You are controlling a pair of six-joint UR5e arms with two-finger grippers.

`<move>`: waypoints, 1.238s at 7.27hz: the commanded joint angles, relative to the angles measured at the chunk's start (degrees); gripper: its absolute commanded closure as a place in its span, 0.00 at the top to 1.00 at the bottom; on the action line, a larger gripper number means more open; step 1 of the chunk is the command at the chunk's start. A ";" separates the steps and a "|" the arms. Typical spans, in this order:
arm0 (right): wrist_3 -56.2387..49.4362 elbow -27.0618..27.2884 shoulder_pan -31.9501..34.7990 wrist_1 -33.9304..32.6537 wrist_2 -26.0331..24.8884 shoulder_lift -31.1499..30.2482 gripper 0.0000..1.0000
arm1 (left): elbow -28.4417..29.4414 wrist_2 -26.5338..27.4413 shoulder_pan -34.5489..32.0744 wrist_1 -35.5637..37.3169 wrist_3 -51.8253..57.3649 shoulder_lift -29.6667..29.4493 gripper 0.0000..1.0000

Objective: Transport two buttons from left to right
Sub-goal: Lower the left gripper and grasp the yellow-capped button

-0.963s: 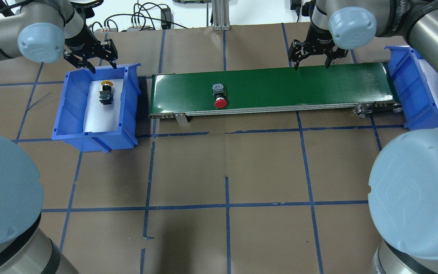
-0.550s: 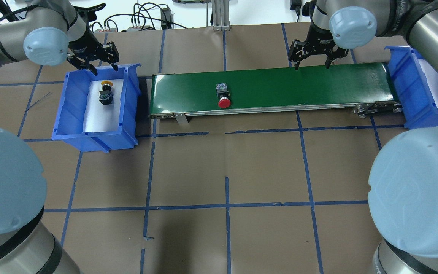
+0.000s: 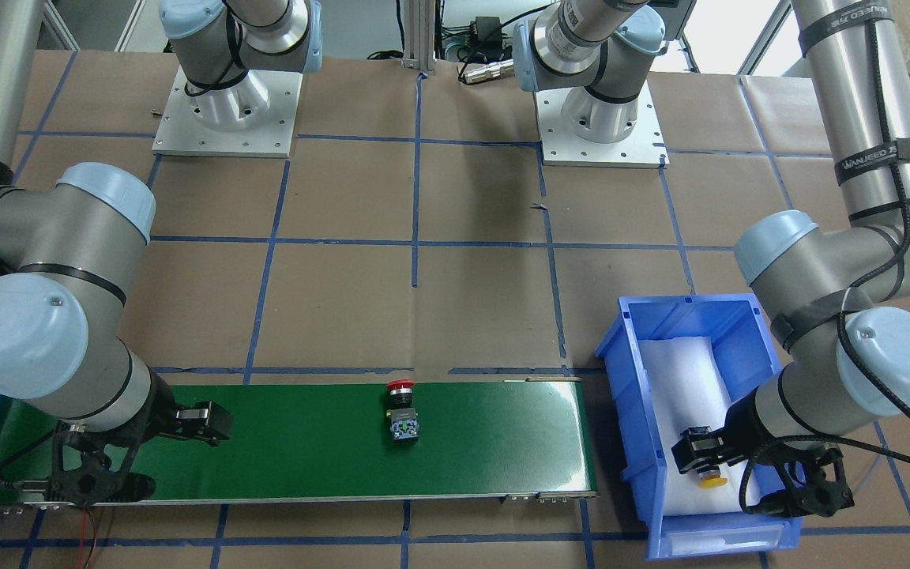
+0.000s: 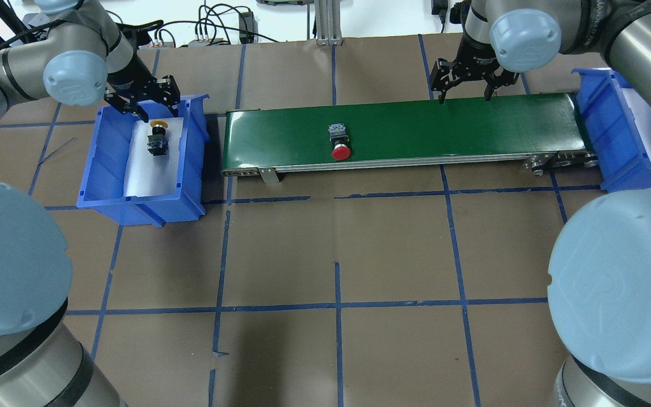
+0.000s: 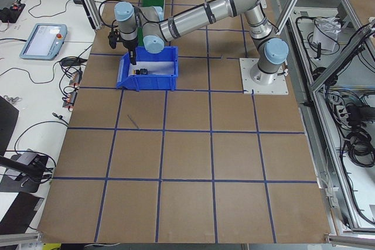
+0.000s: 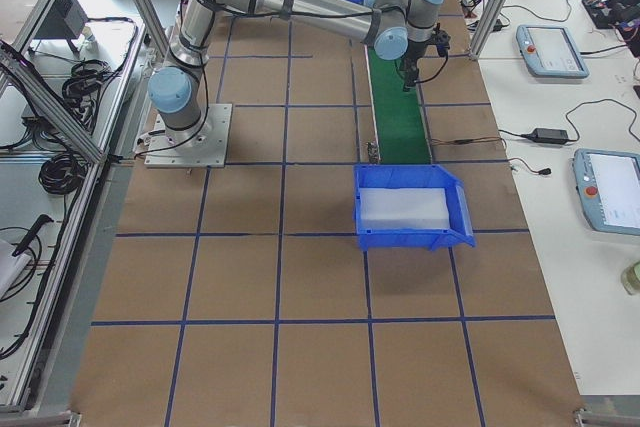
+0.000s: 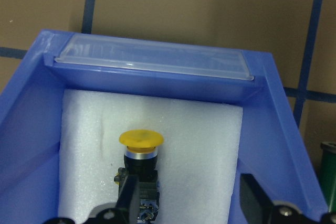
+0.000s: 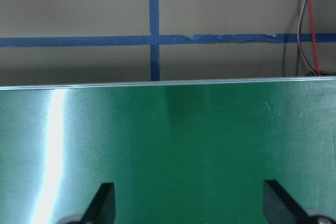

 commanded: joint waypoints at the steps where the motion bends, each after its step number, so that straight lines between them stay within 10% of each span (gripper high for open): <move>1: -0.99 0.44 -0.02 -0.02 0.00 -0.06 1.00 | -0.75 0.10 2.25 0.00 5.54 -0.33 0.72; 9: -1.17 0.08 0.51 0.07 0.09 -0.15 1.00 | -2.07 -0.16 1.90 0.18 5.12 -2.09 0.72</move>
